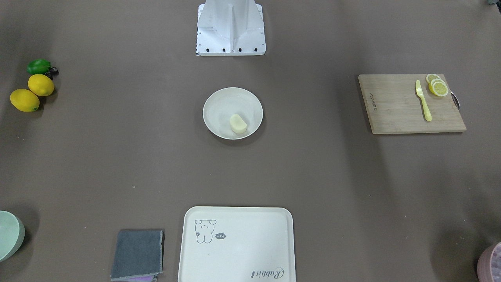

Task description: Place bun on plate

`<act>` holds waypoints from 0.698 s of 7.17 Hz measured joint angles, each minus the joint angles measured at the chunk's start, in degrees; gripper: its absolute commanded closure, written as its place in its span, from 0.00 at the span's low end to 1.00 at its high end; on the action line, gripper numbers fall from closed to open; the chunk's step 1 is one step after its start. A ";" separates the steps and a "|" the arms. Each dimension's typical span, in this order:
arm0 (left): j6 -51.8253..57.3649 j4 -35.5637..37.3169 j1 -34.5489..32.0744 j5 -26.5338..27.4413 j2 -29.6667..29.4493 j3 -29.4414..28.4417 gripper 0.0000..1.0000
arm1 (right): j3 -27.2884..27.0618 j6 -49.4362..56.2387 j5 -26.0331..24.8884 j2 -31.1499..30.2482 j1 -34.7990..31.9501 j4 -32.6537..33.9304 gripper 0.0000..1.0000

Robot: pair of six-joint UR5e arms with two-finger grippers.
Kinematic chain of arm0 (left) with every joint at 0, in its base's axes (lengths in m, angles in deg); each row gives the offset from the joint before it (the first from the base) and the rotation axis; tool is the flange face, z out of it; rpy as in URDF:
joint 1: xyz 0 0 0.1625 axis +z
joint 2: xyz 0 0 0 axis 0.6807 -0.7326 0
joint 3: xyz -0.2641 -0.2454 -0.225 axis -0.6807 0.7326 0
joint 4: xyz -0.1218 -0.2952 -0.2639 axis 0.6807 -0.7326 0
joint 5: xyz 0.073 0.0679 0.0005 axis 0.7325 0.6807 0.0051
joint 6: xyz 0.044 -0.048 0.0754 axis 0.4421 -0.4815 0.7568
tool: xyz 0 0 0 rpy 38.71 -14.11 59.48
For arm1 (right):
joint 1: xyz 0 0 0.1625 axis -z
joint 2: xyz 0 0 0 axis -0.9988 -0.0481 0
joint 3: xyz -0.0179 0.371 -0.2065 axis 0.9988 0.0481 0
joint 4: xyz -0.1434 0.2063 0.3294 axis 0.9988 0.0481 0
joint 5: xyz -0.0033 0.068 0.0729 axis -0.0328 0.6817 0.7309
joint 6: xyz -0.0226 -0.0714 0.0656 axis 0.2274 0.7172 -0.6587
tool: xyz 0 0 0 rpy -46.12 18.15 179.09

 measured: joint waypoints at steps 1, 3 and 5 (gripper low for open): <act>-0.02 -0.12 -0.11 -0.19 0.05 0.18 0.02 | 0.02 -0.02 0.03 0.00 0.00 -0.04 0.00; 0.05 -0.82 -0.36 -0.01 2.41 1.73 0.02 | 0.04 -0.03 0.06 0.02 0.00 -0.01 0.00; 0.05 -2.42 -0.51 0.05 3.93 2.85 0.02 | 0.08 -0.03 0.06 0.02 0.00 0.02 0.00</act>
